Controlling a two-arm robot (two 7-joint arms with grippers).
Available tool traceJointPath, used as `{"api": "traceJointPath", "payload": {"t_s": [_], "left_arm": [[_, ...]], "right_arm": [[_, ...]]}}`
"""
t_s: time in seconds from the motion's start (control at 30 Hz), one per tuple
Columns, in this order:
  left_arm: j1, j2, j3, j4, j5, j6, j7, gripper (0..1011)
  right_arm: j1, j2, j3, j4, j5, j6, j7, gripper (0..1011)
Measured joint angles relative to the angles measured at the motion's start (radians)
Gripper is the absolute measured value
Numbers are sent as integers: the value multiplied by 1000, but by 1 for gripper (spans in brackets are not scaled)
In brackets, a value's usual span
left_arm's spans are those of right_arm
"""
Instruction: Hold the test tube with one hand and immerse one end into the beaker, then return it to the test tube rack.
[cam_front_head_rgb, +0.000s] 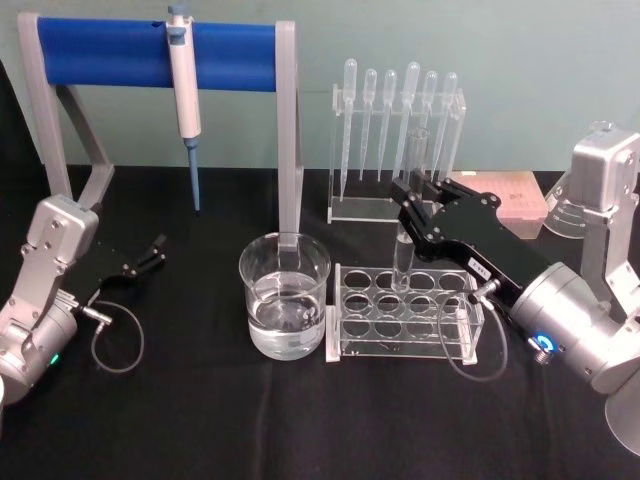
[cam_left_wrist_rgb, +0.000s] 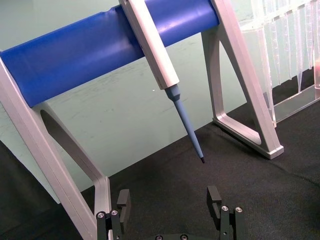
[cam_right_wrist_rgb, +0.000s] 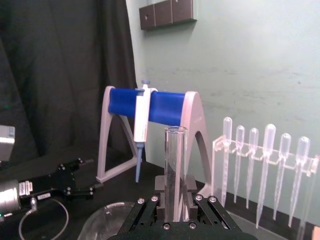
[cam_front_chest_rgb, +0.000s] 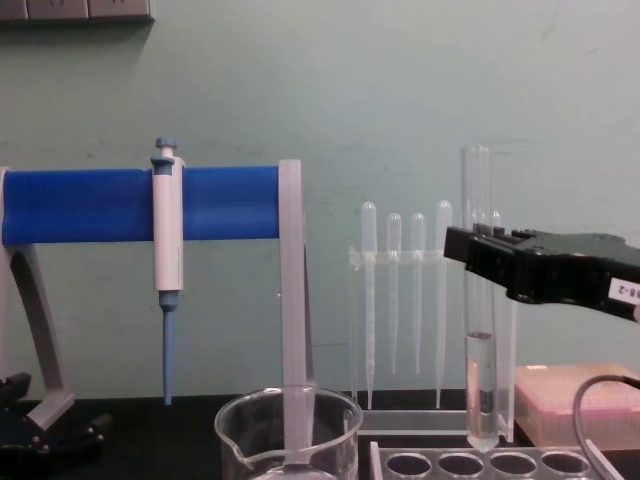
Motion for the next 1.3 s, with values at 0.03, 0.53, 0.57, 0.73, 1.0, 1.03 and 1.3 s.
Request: {"api": "traceJointPath", "payload": {"t_s": [0.03,0.53,0.57,0.73,1.0,1.03,1.3], "left_arm": [[0,0,0,0,0,0,0,1000],[0,0,0,0,0,0,0,1000],[0,0,0,0,0,0,0,1000],[0,0,0,0,0,0,0,1000],[0,0,0,0,0,0,0,1000],[0,0,0,0,0,0,0,1000],[0,0,0,0,0,0,0,1000]], "right_arm": [[2,-1,-2,-1,1,0,0,238],[169,-100,-127,76,-8,9,33,238],[180,-109,-137,92,-12,5,35,238],[215,-145,-175,173,-27,-28,47,239],[212,-167,-204,306,-64,-119,71,238],[207,-168,-206,322,-67,-131,77,238],[187,-170,-211,366,-89,-156,89,238]]}}
